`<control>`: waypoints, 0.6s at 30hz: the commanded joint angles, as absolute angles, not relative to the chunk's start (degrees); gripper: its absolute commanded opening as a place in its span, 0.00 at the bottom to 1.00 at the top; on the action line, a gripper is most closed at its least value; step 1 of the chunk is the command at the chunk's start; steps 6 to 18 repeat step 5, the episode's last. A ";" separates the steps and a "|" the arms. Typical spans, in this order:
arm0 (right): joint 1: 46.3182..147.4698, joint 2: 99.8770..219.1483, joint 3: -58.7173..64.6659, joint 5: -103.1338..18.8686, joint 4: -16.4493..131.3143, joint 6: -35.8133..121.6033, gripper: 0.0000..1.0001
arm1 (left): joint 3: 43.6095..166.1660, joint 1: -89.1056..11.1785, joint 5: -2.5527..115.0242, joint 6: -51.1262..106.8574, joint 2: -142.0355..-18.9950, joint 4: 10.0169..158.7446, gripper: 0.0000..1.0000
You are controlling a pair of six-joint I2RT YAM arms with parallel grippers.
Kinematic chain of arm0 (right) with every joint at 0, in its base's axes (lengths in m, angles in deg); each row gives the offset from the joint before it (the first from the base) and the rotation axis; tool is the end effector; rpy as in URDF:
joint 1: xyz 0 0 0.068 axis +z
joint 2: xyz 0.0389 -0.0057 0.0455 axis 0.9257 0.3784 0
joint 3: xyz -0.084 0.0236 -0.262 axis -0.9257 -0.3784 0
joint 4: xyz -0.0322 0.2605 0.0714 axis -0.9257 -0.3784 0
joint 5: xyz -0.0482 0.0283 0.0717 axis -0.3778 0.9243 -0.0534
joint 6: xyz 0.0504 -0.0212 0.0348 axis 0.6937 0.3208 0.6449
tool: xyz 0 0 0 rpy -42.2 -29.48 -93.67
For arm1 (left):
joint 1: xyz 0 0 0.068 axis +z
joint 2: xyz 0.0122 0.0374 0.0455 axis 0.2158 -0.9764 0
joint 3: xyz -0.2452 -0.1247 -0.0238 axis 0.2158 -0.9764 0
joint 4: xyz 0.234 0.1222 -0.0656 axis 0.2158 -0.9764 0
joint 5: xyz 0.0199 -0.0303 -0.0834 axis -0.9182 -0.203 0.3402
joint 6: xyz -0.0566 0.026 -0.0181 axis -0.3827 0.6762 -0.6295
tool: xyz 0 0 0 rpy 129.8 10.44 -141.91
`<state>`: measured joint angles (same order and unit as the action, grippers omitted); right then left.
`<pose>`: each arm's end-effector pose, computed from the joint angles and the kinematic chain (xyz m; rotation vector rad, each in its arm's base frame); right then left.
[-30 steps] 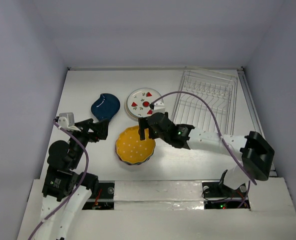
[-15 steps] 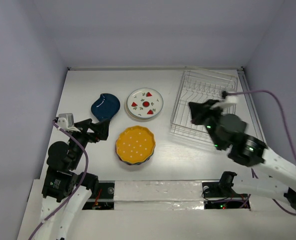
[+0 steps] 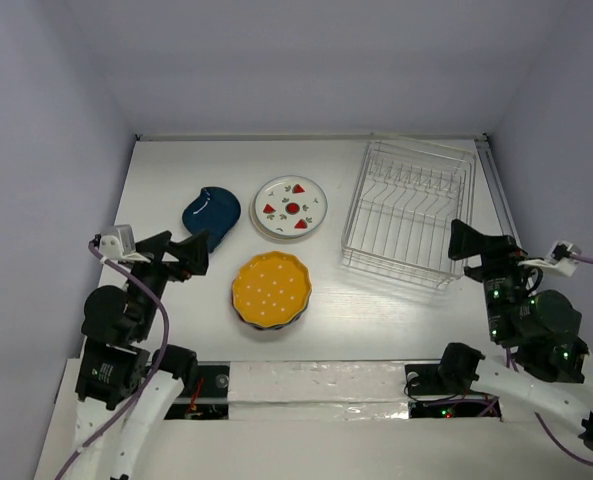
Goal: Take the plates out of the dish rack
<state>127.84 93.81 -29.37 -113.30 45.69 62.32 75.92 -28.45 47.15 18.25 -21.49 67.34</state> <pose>0.0661 0.0237 0.3833 0.5577 1.3614 0.5120 0.0839 -0.0233 0.3837 -0.0752 1.3815 -0.5342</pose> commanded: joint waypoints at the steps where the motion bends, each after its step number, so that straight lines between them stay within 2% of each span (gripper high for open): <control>1: 128.24 93.90 -30.65 -116.75 43.53 65.69 1.00 | 77.28 -28.02 44.64 19.41 -21.02 69.09 0.98; 18: 128.24 96.53 -30.65 -115.43 42.74 66.49 1.00 | 76.40 -28.02 44.72 19.14 -20.32 68.83 0.99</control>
